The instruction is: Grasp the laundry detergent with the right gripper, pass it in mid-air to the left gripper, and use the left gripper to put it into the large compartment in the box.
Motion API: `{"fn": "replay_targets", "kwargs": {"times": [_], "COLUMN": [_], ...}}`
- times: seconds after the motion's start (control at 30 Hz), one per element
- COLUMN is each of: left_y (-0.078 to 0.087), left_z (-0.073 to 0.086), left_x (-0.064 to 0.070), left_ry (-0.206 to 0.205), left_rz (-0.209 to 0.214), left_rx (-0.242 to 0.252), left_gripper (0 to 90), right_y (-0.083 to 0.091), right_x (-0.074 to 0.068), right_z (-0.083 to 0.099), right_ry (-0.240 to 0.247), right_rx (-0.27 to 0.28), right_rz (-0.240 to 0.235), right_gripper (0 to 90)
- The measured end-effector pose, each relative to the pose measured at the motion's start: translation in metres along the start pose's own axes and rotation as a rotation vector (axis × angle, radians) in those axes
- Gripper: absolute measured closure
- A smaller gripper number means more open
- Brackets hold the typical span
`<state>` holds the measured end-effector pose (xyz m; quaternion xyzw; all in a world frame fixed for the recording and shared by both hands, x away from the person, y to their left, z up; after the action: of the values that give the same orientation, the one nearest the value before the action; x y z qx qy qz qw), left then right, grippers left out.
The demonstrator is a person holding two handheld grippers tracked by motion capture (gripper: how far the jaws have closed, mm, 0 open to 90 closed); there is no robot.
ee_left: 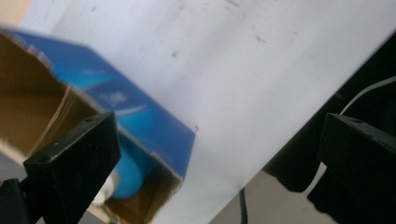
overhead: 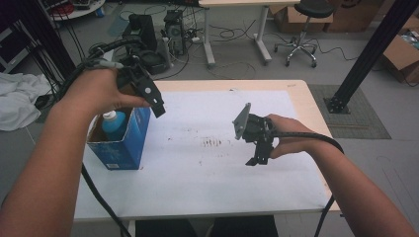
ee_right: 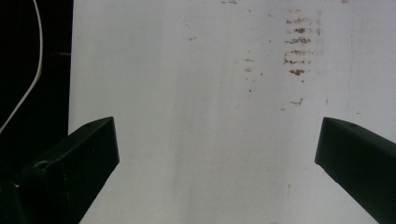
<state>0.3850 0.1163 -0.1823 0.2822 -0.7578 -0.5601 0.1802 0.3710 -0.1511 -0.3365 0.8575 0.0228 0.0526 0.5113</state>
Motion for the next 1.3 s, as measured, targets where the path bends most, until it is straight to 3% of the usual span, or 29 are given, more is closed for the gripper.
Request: {"fn": "replay_targets", "kwargs": {"times": [0.13,0.17,0.23,0.4,0.53,0.77,0.9,1.3], "left_y": [-0.012,-0.012,-0.024,-0.044,-0.056,-0.077,-0.086,-0.089], "left_z": [-0.005,-0.005,-0.005,-0.003,-0.005,-0.009,-0.008,-0.003], "left_x": [0.013,0.013,0.023,0.041,0.052,0.06,0.061,0.056], "left_ry": [-0.105,-0.105,-0.183,-0.327,-0.392,-0.454,-0.464,-0.479], "left_rz": [0.046,0.046,0.071,0.12,0.148,0.182,0.213,0.197], "left_rx": [-0.005,-0.005,-0.027,-0.076,-0.108,-0.14,-0.161,-0.154], "left_gripper": [0.1,0.1,0.1,0.1,0.1,0.1,0.1,0.1], "right_y": [0.001,0.001,0.002,0.003,0.002,0.003,0.003,0.006], "right_x": [0.0,0.0,-0.002,-0.001,0.0,0.003,0.005,0.007], "right_z": [0.0,0.0,0.0,0.002,0.004,0.005,0.007,0.01], "right_ry": [-0.007,-0.007,-0.008,-0.014,-0.019,-0.025,-0.031,-0.037], "right_rx": [-0.005,-0.005,-0.008,-0.019,-0.026,-0.031,-0.035,-0.053], "right_rz": [0.005,0.005,0.003,0.008,0.015,0.014,0.015,0.016], "right_gripper": [0.0,0.0,0.0,0.0,0.0,0.0,0.0,0.0]}}
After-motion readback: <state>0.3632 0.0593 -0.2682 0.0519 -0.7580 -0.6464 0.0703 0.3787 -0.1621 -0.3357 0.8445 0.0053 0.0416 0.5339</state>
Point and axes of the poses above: each handheld gripper's, and its own axes: y roughly backward along the jaws, z roughly out of its underside, x roughly to its right, the point moved 3 cm from there along -y, roughly forward along the jaws, and after that the axes turned 12 degrees about x, right-handed, at the moved point
